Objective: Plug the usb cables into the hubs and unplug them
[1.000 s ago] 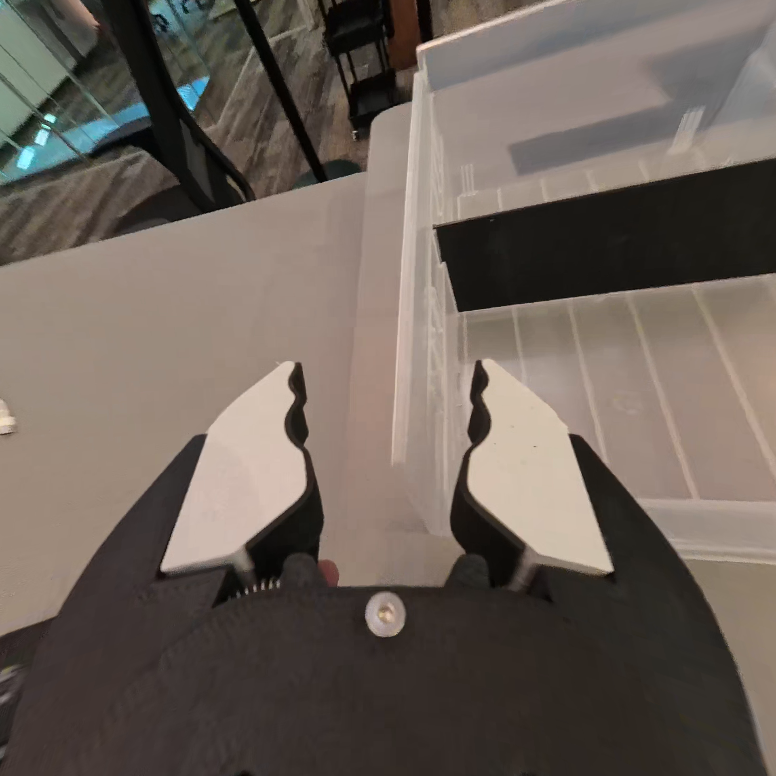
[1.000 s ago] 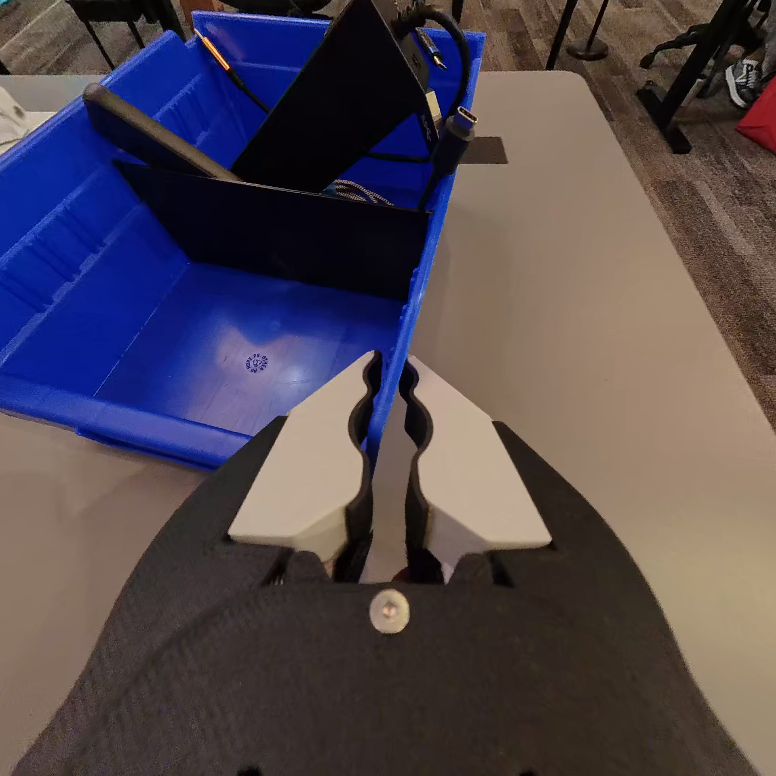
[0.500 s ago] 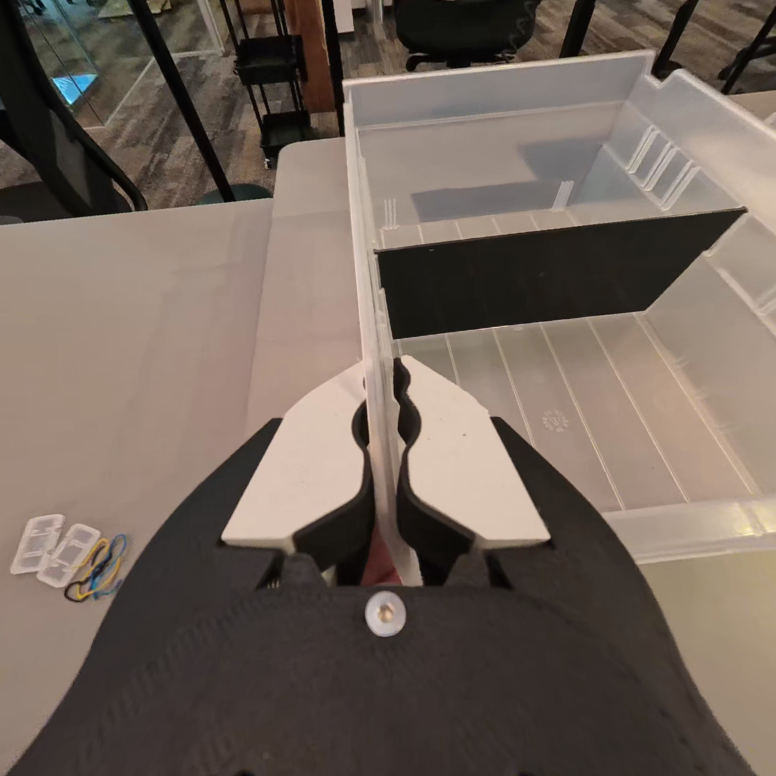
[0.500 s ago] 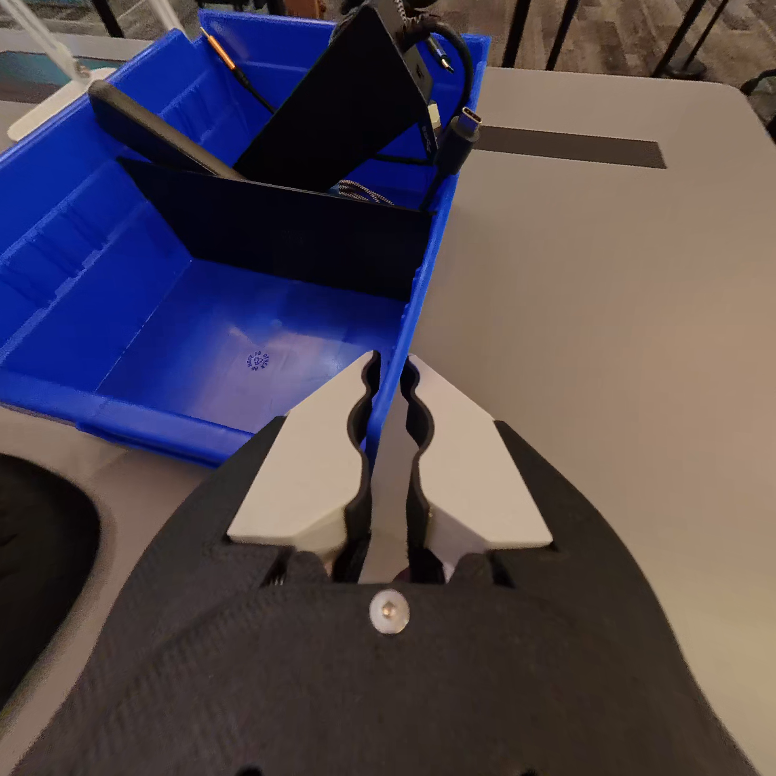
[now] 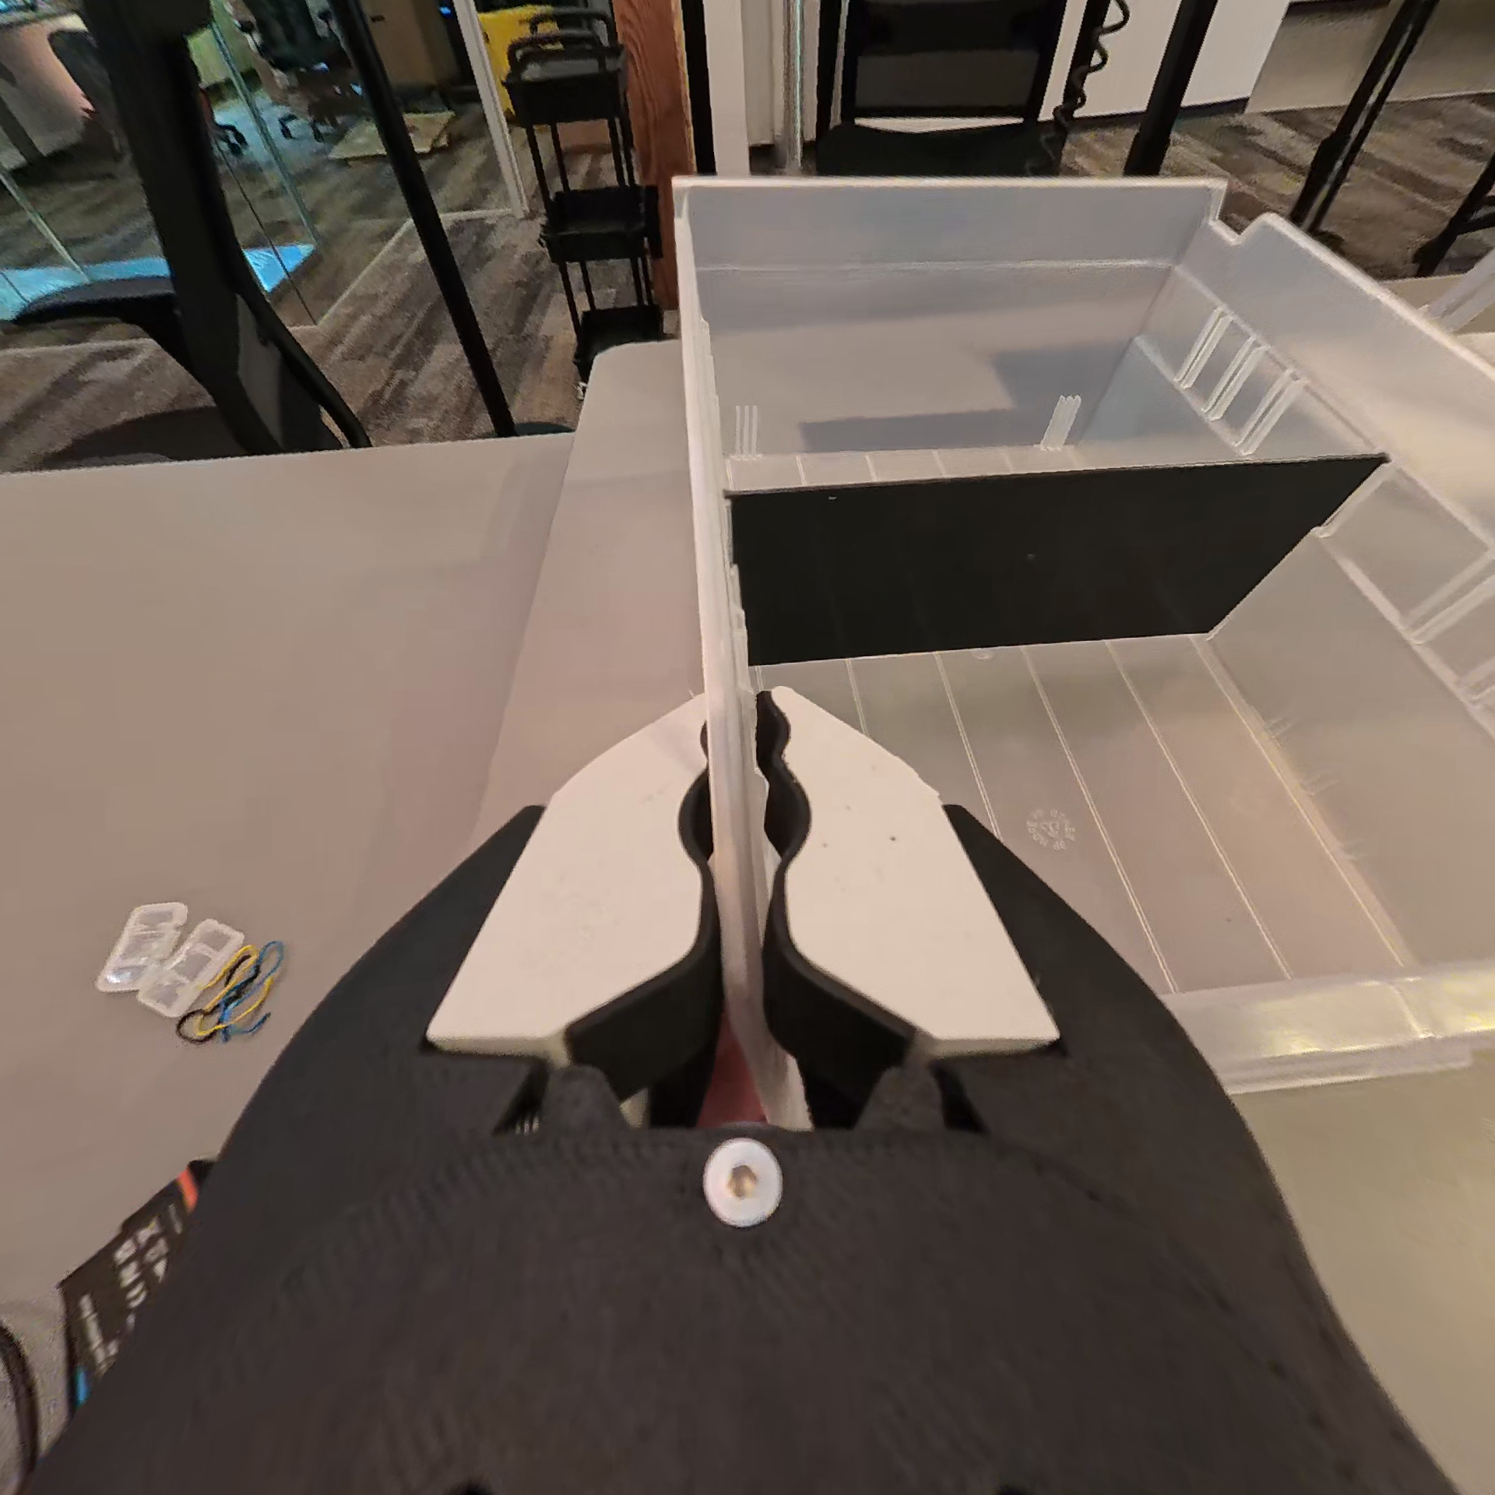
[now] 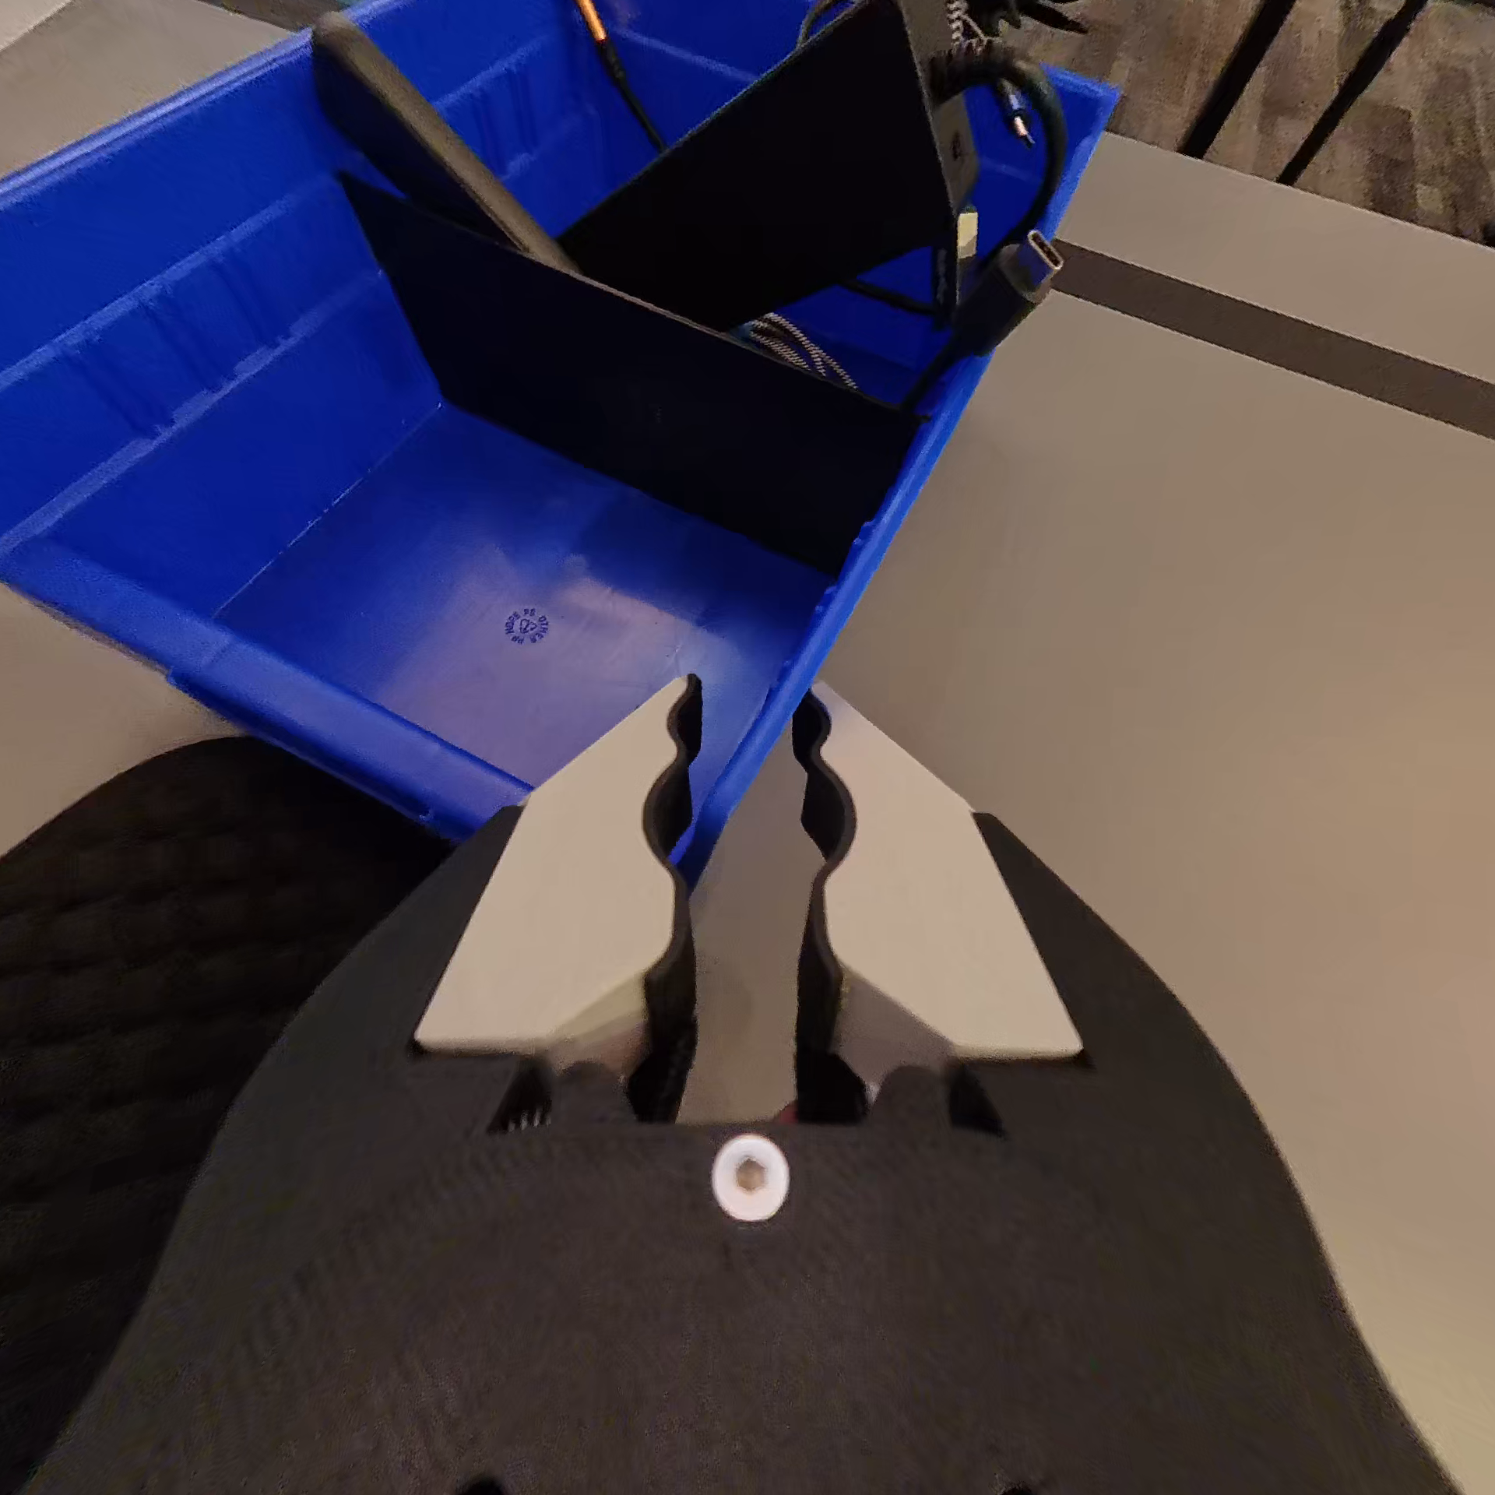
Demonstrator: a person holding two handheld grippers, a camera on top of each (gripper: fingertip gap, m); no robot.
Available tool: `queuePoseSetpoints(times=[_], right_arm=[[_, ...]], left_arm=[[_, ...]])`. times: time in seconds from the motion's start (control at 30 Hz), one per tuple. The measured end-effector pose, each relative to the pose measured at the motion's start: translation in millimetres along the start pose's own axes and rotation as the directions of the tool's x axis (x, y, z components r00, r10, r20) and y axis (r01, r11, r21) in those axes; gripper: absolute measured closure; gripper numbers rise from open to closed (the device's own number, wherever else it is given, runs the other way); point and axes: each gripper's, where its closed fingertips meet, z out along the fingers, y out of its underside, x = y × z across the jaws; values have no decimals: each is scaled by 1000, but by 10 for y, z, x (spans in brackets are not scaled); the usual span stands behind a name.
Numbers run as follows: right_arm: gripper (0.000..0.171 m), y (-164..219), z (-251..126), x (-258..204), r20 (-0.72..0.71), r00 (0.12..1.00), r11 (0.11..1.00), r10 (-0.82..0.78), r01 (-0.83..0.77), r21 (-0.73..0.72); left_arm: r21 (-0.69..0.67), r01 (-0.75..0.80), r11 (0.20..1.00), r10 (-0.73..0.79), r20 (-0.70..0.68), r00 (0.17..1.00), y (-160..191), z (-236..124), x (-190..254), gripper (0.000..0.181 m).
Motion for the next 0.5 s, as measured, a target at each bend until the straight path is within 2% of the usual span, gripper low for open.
queuePoseSetpoints(times=[0.27,0.5], right_arm=[[148,-28,14,-361,42,995,995,-93,94,-39],[142,-63,47,-715,85,982,983,-168,173,-53]], left_arm=[[59,-63,996,61,47,997,-175,-240,24,177],[127,8,992,-14,47,999,-305,-526,19,177]])
